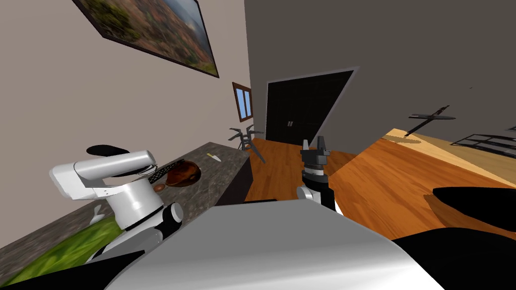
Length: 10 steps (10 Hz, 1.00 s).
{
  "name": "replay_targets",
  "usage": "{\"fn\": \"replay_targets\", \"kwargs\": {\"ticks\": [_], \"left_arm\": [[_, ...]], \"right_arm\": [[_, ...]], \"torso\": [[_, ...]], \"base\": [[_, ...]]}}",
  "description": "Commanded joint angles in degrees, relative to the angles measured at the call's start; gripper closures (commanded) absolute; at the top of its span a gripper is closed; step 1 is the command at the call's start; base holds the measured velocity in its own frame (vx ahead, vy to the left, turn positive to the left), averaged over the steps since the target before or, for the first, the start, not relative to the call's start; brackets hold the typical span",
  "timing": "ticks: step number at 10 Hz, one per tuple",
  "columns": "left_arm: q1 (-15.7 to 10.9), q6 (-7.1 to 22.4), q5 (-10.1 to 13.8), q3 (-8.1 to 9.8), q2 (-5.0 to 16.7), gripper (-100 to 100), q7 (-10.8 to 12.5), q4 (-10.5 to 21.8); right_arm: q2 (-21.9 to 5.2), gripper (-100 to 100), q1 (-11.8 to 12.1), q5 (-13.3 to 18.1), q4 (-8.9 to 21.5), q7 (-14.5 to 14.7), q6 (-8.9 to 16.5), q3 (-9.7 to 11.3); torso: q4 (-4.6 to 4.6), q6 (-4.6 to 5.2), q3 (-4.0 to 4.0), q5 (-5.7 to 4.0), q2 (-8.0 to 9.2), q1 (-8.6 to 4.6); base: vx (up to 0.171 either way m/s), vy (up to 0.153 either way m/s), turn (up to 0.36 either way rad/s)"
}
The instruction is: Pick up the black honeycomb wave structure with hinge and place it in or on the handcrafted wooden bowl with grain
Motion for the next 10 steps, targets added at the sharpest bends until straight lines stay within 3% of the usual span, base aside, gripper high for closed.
{"fn": "replay_targets", "kwargs": {"ticks": [1, 3, 4, 5, 10], "left_arm": [[-0.25, 2.13, 0.13, 0.32, 0.58, -100, -0.30, -1.37], [-0.63, 4.58, 0.32, 0.71, 1.40, -100, -0.67, -2.93], [-0.60, 3.94, 0.14, 0.46, 1.11, -100, -0.49, -2.69], [-0.64, 4.27, 0.16, 0.48, 1.17, 0, -0.54, -2.79], [-0.63, 4.24, 0.16, 0.48, 1.16, 0, -0.53, -2.78]], "right_arm": [[0.00, 0, 0.00, 0.00, 0.00, 0.00, 0.00, 0.00], [0.00, 0, 0.00, 0.00, 0.00, 0.00, 0.00, 0.00], [0.00, 0, 0.00, 0.00, 0.00, 0.00, 0.00, 0.00], [0.00, 0, 0.00, 0.00, 0.00, 0.00, 0.00, 0.00], [0.00, 0, 0.00, 0.00, 0.00, 0.00, 0.00, 0.00]], "torso": [[0.00, 0.00, 0.00, 0.00, 0.00, 0.00], [0.00, 0.00, 0.00, 0.00, -0.01, -0.01], [0.00, 0.00, 0.00, 0.00, -0.01, -0.01], [-0.01, -0.01, -0.01, 0.01, -0.01, -0.04], [-0.01, 0.00, -0.01, -0.01, -0.02, -0.08]], "base": [[-0.001, 0.021, -0.041], [-0.001, 0.021, -0.035], [-0.001, 0.011, -0.008], [0.000, 0.000, 0.000], [0.000, 0.000, 0.000]]}}
